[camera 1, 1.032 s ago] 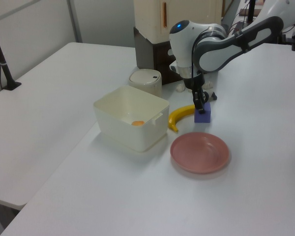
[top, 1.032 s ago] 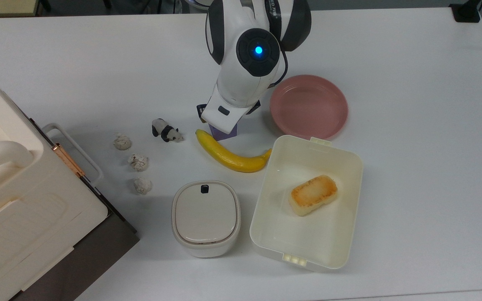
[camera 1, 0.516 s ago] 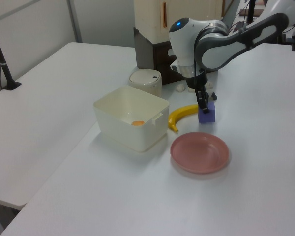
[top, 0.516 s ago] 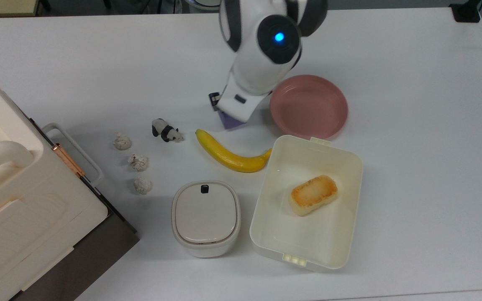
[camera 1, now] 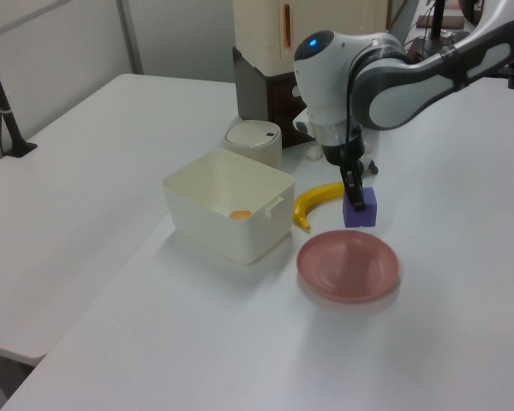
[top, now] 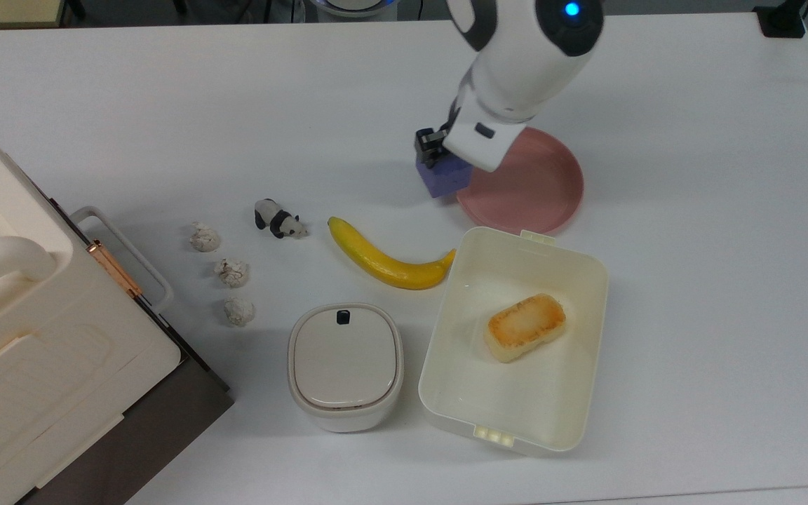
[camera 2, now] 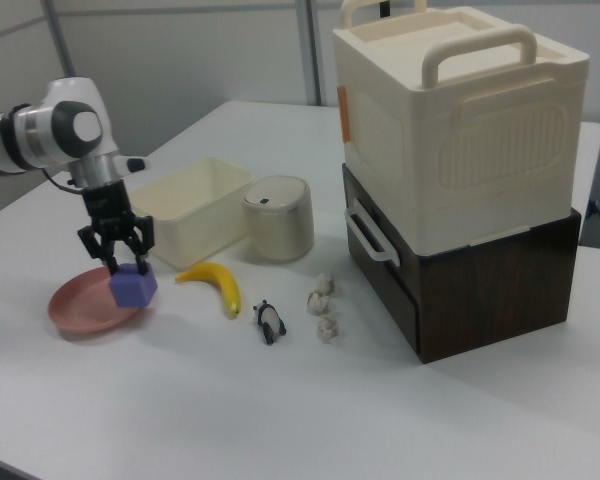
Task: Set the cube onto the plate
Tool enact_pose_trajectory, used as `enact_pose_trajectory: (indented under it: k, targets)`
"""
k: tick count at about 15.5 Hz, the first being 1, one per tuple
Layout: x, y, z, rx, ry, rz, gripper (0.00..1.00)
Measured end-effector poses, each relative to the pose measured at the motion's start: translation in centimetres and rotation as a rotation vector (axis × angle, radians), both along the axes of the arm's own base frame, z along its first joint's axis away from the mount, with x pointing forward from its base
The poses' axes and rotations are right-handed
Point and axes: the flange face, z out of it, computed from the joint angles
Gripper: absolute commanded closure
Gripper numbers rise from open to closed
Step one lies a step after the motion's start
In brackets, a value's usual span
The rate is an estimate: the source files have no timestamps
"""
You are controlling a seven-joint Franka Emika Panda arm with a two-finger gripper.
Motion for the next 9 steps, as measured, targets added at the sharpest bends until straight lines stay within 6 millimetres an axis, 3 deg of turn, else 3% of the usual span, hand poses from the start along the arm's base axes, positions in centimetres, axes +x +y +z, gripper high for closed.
enact_pose_trajectory:
  k: [2, 4, 6, 9]
  targets:
    - [-0.9, 2.5, -0.2, -0.005, -0.010, -0.023, 0.30]
    - [-1.8, 5.4, -0.2, 0.007, -0.043, -0.052, 0.03]
    - [-2.3, 7.0, -0.1, 0.010, -0.064, -0.085, 0.00]
    - [-2.4, 7.6, 0.1, 0.011, -0.094, -0.134, 0.00]
